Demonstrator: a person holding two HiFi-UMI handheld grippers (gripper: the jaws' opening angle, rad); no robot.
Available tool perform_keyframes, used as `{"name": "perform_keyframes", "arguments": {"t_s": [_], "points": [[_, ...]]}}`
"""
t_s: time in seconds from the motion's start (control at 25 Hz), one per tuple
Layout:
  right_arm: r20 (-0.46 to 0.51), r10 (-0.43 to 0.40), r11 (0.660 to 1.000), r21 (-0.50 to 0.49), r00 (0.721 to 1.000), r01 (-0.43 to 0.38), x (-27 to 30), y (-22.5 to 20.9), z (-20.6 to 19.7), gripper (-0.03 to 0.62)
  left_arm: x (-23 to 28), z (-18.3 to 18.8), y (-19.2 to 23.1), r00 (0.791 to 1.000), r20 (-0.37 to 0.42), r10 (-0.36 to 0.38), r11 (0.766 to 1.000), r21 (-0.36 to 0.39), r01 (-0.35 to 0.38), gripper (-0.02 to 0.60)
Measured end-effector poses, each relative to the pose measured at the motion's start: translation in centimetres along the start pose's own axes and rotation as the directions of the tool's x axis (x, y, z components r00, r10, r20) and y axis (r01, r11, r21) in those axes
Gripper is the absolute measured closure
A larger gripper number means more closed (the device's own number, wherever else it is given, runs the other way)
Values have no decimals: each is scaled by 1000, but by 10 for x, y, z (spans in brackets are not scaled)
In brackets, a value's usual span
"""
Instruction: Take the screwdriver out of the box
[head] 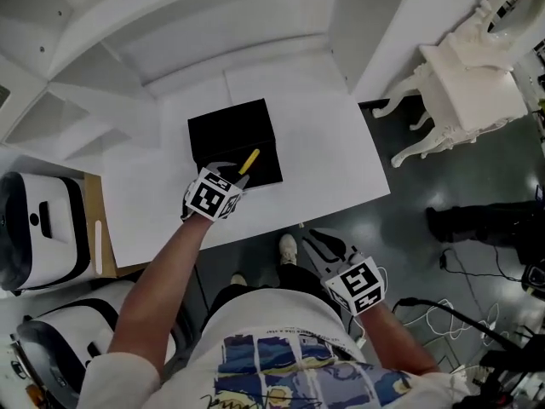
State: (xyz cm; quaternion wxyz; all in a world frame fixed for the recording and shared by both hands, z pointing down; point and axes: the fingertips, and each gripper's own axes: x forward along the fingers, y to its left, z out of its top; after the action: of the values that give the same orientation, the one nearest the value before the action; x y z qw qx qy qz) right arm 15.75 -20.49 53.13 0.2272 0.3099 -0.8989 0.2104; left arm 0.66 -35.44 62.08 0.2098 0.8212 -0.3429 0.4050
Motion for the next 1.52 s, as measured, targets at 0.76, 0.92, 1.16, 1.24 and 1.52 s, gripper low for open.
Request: {"name": "perform_keyframes", "arguments": {"t_s": [0.76, 0.92, 1.16, 1.24, 1.52], "points": [[-35, 13, 997, 75, 999, -11, -11, -78, -10, 499, 88, -35, 32, 944, -321, 72, 997, 49, -59, 445], [-37, 13, 997, 82, 999, -10, -11, -82, -9, 500, 94, -39, 32, 939, -338, 61, 998, 31, -54, 443], [-38, 8, 996, 93, 999, -4, -10, -88, -10, 502, 96, -38, 31, 947, -320, 23, 1000, -1, -24, 483], [-37, 7, 996, 93, 999, -4, -9, -88, -9, 503, 97, -39, 29, 945, -325, 22, 1000, 7, -21, 495], [-34, 10, 996, 84, 999, -7, -6, -84, -8, 505, 89, -29, 26, 953, -299, 42, 998, 60, -25, 497]]}}
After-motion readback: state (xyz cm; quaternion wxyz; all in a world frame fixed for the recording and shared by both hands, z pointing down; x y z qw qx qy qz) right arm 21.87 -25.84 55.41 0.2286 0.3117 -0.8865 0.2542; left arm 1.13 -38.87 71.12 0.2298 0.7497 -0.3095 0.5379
